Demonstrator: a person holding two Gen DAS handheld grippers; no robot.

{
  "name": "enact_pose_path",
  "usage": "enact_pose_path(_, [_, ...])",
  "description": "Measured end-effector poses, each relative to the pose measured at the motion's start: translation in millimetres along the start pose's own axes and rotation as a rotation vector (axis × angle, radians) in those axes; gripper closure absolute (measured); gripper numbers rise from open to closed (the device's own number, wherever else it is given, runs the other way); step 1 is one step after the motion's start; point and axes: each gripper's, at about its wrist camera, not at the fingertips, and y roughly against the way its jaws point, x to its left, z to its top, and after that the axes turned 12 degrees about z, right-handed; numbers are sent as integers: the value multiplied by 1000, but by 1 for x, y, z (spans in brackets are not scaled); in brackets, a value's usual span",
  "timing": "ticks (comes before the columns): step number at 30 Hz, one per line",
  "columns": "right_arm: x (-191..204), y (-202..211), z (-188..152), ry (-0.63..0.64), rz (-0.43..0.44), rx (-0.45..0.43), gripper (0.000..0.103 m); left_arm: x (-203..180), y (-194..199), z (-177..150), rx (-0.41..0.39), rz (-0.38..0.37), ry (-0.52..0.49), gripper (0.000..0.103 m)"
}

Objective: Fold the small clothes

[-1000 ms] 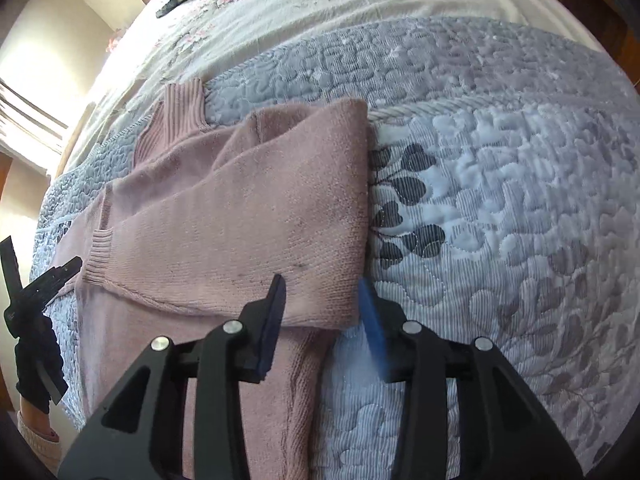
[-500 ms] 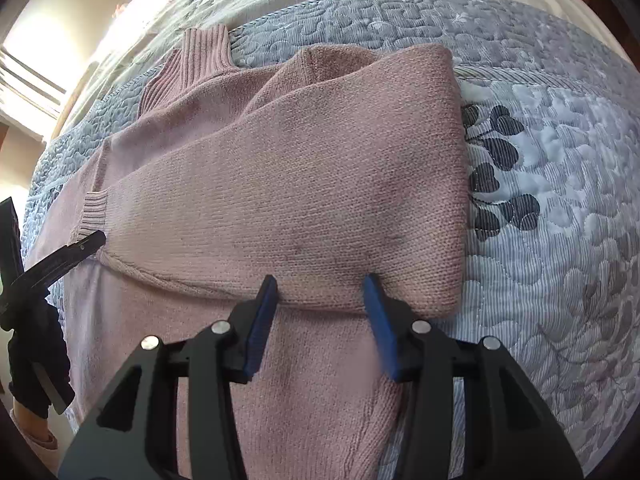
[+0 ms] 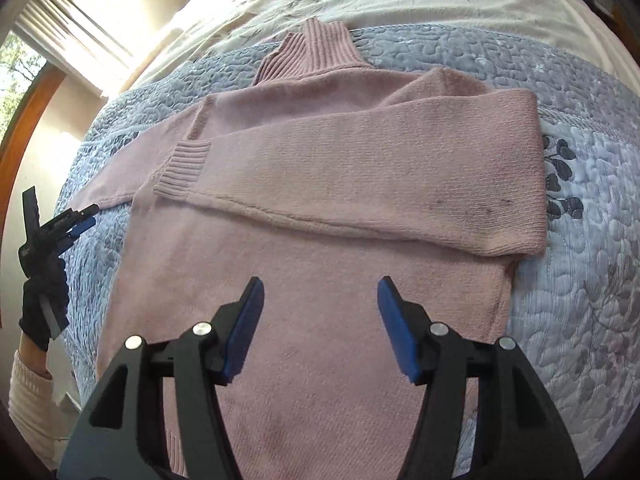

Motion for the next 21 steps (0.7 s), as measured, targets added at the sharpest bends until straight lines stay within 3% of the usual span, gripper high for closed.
enact_pose_path(4, [13,-27,-10,39,-22,39,44,94,-9,26,-15,25,224,58])
enact_pose_path(8, [9,-47,-14,9,-14,70,44,153,-20,45,-35,-32,384,58])
enact_pose_path(13, [1,-55,-14,-4,-25,77,44,176,-37,63,-57,-75,453,58])
enact_pose_path(21, [-1,-59,-11,-8,-36,85,44,173,-47,76,-93,-66,442,61])
